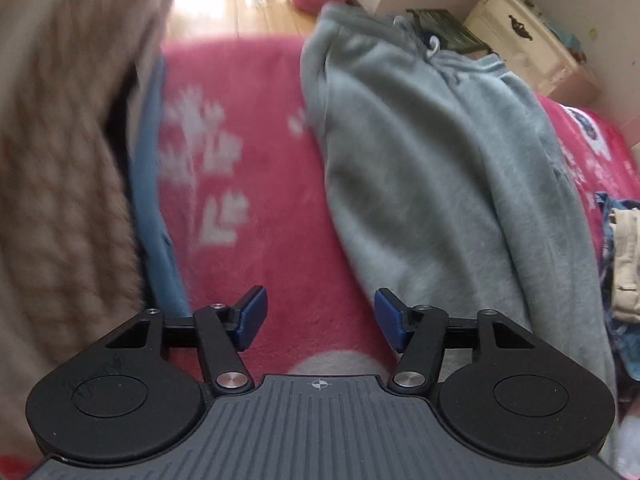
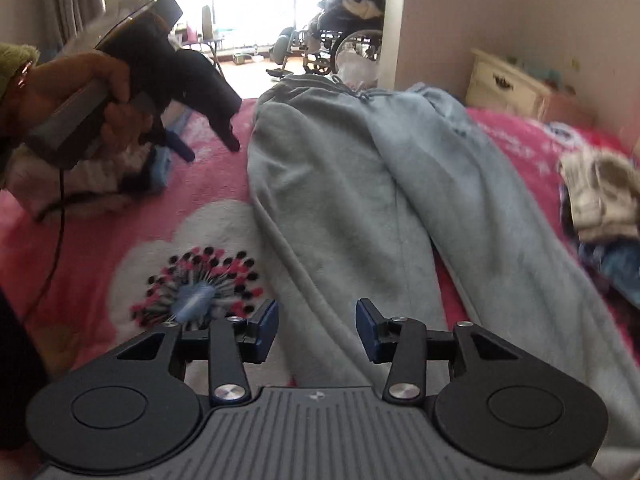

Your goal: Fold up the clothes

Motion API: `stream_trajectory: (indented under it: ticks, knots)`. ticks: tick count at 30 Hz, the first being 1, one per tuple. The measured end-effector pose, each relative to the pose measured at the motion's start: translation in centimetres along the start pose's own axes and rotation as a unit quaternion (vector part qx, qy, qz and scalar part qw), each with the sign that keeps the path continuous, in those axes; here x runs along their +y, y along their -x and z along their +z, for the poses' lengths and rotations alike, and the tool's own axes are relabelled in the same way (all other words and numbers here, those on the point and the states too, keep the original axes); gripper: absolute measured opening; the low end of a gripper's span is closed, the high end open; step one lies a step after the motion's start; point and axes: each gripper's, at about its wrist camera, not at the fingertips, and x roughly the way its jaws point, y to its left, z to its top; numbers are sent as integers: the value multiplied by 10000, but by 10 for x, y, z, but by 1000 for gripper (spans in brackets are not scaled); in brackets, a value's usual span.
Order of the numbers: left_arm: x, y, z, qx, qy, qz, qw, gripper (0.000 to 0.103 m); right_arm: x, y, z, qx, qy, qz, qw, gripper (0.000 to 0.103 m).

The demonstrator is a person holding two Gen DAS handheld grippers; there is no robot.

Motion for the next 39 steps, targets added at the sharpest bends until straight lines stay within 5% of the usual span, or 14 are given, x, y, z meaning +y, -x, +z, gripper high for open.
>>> stream_trajectory:
  ticks: [5, 7, 10, 13, 16, 19, 22, 25, 27, 29, 31, 33, 35, 39]
  knots:
    - [17, -8, -3, -280, -385, -686, 9965, 56, 33, -61, 11, 226, 723, -589, 9954, 39]
    - [26, -10, -5, -302, -423, -940, 9942, 57, 34, -78, 12, 377, 661, -809, 9938, 1]
    - [39, -9, -7, -339, -328, -1293, 9905, 59, -1, -67, 16, 145, -928, -754, 9927, 0]
    - [41, -11, -4, -446, -187, -1612, 9857, 64, -52, -45, 8, -251, -3169, -279, 9477, 0]
    - [40, -14, -2, -633, -42, -1759, 9824, 65, -71, -37, -5, -305, -3909, -422, 9190, 0]
    - [45, -15, -4, -705, 177, -1795, 9811, 65, -45, -31, 12, -275, -2855, -224, 9577, 11]
    - [45, -5, -10, -1068, 43, -1824, 9774, 65, 9, -44, 36, -37, -1201, -119, 9927, 50]
    - [44, 2, -10, -1330, 15, -1805, 9745, 65, 59, -76, 50, 20, 278, -229, 9993, 53]
    - [45, 4, -8, -1357, 29, -1800, 9743, 65, 70, -108, 54, 316, 507, -231, 9979, 49]
    - [47, 4, -6, -1261, -5, -1797, 9756, 65, 67, -134, 52, 656, 513, -400, 9957, 15]
    - [48, 3, -7, -1226, -87, -1770, 9765, 66, 35, -124, 62, 441, -674, -202, 9965, 7]
    - [50, 2, -7, -1207, -145, -1763, 9768, 66, -11, -106, 63, 114, -2330, 193, 9722, 7]
    - [51, -2, -6, -1193, -89, -1804, 9763, 66, -55, -98, 49, -106, -3788, 611, 9234, 7]
    - [58, -15, 3, -1241, 347, -1918, 9729, 67, -97, -107, 17, -109, -5168, 1069, 8494, 7]
